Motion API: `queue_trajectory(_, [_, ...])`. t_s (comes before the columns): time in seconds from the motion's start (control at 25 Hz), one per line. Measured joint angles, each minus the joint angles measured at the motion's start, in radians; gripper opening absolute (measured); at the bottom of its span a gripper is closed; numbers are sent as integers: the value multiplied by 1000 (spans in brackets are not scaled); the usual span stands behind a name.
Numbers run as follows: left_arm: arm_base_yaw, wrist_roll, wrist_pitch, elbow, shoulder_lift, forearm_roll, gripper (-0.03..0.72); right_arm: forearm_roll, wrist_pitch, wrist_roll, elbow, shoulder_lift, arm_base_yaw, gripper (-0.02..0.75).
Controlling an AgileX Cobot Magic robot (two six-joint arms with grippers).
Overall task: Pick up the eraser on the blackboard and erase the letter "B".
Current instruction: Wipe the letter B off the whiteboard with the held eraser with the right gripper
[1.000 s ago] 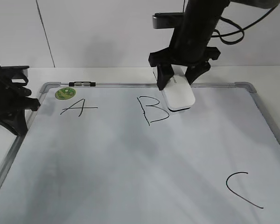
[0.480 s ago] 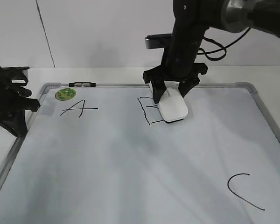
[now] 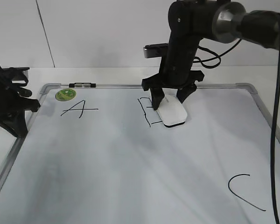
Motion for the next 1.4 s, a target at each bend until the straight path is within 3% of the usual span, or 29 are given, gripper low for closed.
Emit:
queue_trajectory(0.76, [0,0,2,0,0,-2,27,24,3,-2,-10,8,8,555])
queue_trajectory(1.24, [0,0,7,0,0,-2,27,49,3,-3,-10,11,156,555])
queue_trajectory(1.4, [0,0,9,0,0,-2,27,52,3,-3,-10,11,169,555])
